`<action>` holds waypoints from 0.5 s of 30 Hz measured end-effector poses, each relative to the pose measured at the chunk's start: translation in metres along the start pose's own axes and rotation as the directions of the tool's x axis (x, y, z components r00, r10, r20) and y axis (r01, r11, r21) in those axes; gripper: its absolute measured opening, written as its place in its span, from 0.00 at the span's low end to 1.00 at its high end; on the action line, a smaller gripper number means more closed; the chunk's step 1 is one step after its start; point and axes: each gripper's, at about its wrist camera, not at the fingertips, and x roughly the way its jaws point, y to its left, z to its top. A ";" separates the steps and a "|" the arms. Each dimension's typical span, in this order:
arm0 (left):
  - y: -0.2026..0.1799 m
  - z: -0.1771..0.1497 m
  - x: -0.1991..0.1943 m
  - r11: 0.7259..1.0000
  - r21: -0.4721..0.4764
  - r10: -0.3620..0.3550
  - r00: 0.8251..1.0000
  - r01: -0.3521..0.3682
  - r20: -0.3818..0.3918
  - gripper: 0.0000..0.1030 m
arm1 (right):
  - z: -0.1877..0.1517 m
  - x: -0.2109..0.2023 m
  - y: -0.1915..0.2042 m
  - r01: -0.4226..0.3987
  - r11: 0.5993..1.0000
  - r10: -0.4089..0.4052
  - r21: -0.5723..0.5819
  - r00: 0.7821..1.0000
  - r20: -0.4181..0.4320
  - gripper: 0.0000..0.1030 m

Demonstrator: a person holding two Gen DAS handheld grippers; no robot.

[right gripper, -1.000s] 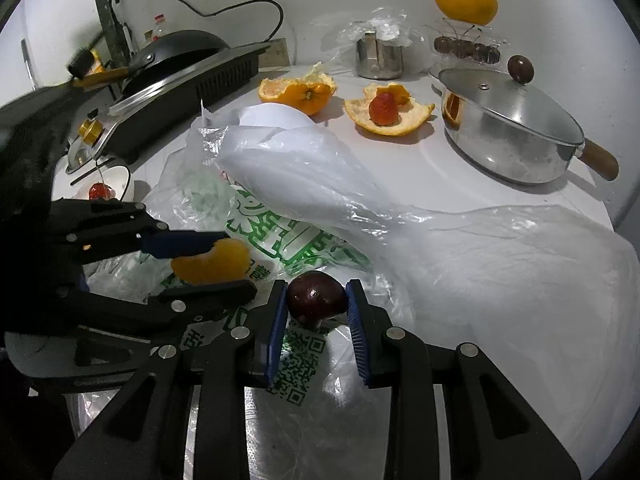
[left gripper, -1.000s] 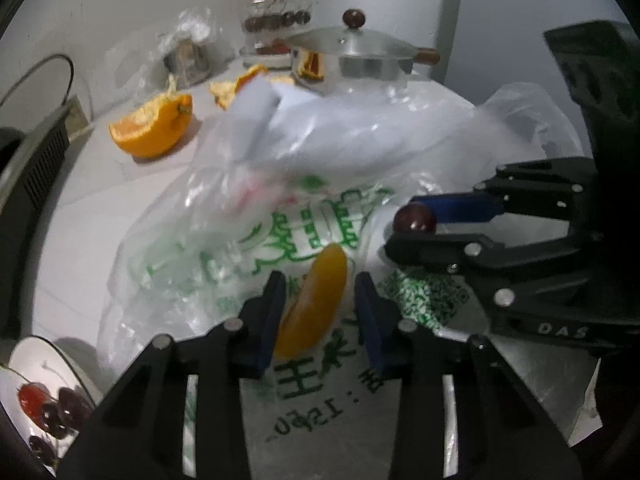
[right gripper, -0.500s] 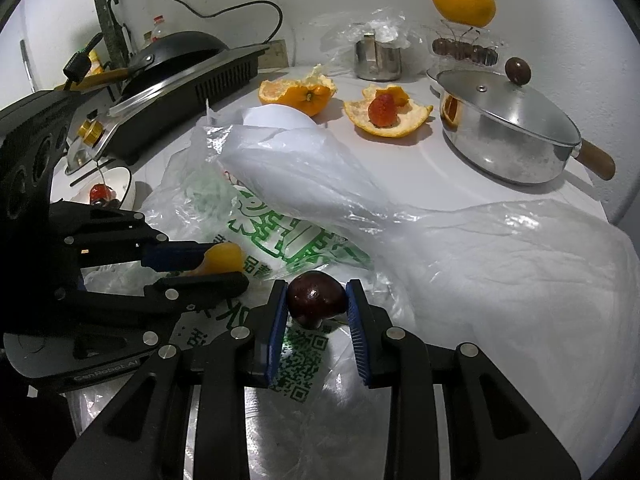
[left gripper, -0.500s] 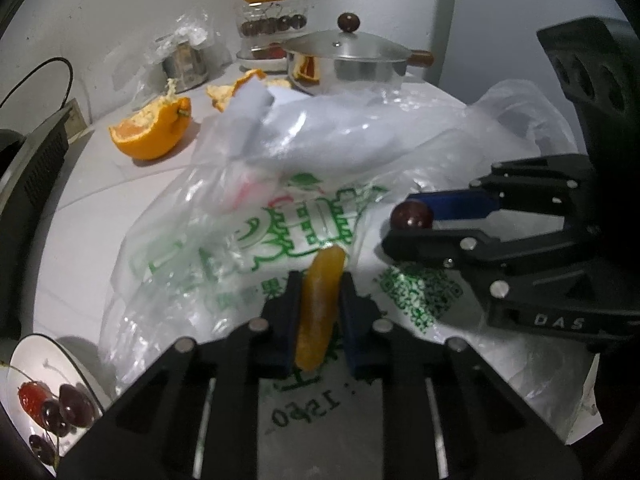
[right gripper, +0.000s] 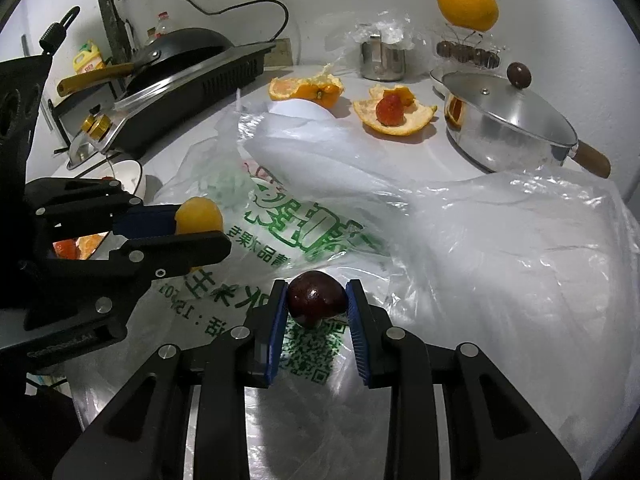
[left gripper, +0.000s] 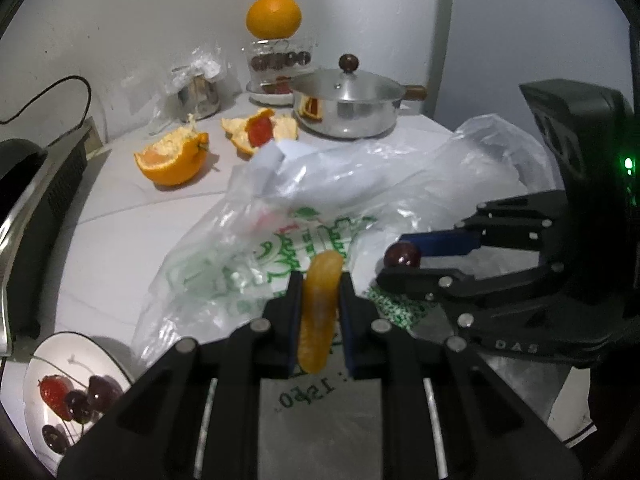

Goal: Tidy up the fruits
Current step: 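Carry the held cherry and mandarin segment from the bag over the white plate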

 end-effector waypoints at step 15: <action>0.006 -0.009 -0.055 0.999 -0.031 0.026 0.995 -0.024 0.094 0.16 | 0.006 -0.031 0.030 0.025 0.999 -0.024 -0.047 0.999 0.042 0.30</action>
